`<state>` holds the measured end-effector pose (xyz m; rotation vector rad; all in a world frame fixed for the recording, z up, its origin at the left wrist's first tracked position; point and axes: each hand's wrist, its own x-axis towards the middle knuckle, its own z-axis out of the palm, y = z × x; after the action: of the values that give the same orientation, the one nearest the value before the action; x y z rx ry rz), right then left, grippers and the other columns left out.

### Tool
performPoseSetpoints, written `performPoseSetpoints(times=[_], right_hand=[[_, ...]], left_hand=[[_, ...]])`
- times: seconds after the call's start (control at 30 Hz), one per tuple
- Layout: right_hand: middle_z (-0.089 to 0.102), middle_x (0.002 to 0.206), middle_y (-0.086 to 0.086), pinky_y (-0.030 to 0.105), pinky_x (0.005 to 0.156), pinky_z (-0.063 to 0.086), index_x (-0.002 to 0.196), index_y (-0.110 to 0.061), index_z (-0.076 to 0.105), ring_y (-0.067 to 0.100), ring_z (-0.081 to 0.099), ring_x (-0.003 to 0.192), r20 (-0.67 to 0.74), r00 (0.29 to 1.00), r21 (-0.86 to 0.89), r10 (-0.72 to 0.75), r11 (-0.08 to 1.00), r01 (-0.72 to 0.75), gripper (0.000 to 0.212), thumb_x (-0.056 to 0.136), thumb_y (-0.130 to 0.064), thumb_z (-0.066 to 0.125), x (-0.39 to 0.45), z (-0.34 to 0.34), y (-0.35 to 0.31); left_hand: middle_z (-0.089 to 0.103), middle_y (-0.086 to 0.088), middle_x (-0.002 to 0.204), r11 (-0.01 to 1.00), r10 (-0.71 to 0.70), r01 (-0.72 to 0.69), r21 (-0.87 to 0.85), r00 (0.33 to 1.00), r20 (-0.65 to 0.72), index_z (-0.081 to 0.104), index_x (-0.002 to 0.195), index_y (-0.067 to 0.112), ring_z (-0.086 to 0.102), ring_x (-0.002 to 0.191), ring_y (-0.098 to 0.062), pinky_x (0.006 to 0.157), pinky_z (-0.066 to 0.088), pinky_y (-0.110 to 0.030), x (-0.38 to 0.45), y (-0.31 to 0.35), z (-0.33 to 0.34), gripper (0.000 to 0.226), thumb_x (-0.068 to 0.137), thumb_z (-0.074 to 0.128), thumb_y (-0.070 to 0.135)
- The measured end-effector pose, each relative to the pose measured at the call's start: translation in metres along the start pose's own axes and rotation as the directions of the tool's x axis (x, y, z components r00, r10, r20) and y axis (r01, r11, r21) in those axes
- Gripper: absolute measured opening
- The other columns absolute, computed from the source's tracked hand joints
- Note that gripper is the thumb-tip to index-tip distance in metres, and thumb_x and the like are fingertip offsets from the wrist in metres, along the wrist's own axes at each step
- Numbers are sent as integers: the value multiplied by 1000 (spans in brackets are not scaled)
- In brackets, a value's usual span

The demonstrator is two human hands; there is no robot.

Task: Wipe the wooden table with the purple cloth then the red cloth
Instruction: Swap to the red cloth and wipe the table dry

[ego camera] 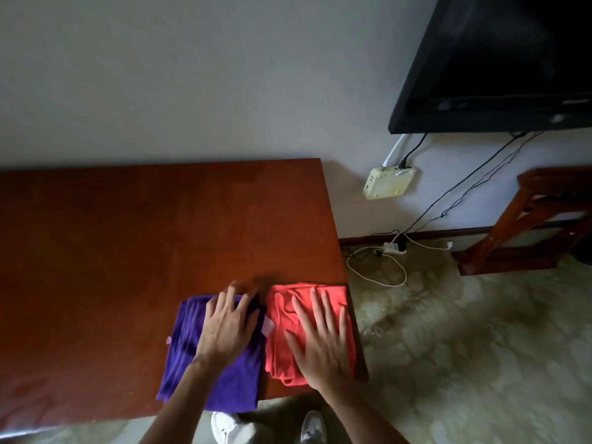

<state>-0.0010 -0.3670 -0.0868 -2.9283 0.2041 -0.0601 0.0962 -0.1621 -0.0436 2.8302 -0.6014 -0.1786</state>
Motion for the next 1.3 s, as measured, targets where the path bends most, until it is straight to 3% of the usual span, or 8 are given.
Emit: performPoseSetpoints(times=[0.2,0.37,0.57,0.7,0.8,1.07,1.2,1.3], right_hand=[[10,176,3,59,128,16,165,-40,21,23,5,163,-61,996,-5,-64,998,64,73,101,-71,36,69,-2,13],[11,176,3,60,129,11,165,-42,22,24,7,163,-4,988,-32,-153,988,153,90,90,-90,22,187,0,25],[14,176,3,60,128,10,164,-43,22,23,10,162,54,997,-30,-58,998,59,98,81,-94,19,327,-10,20],[16,175,3,57,129,4,164,-43,21,22,9,162,68,997,-7,45,999,-45,89,89,-87,36,401,-18,14],[16,175,4,59,128,2,165,-43,18,23,9,162,95,994,-31,55,998,-52,89,89,-88,35,422,-19,13],[9,176,3,60,127,9,165,-44,13,25,7,162,104,994,-49,-36,998,41,91,88,-89,33,343,-25,26],[10,176,4,60,126,15,166,-43,13,26,8,162,50,993,-72,-105,992,108,96,85,-94,16,213,-19,39],[8,176,4,61,127,15,166,-40,15,27,6,163,35,984,-35,-172,984,173,92,91,-90,25,81,-17,36]], left_hand=[[41,-5,153,998,-30,31,-53,999,14,41,148,34,29,147,-17,120,20,-43,-7,-20,23,54,99,33,55],[24,-5,163,997,-28,26,-70,999,-27,32,151,40,15,152,-17,122,17,-43,-6,-23,27,57,97,36,58],[27,-3,162,993,-86,80,-91,995,-59,31,151,40,14,152,-15,122,17,-41,-7,-21,29,58,97,32,62],[27,-4,162,995,-70,64,-78,994,-78,30,152,39,11,152,-14,122,14,-38,-7,-23,33,57,99,31,60],[28,-5,161,996,-58,51,-74,994,-94,31,152,38,11,152,-14,123,15,-39,-7,-24,33,56,99,32,58],[31,-6,158,998,-44,39,-54,993,-110,34,151,37,16,152,-16,122,16,-38,-7,-23,28,56,99,30,59],[31,-7,159,997,-50,43,-69,993,-103,33,151,38,17,151,-17,122,17,-39,-9,-21,27,57,99,29,60],[30,-8,160,997,-39,32,-66,995,-96,30,152,38,15,152,-17,123,15,-38,-11,-22,27,58,99,26,61]])
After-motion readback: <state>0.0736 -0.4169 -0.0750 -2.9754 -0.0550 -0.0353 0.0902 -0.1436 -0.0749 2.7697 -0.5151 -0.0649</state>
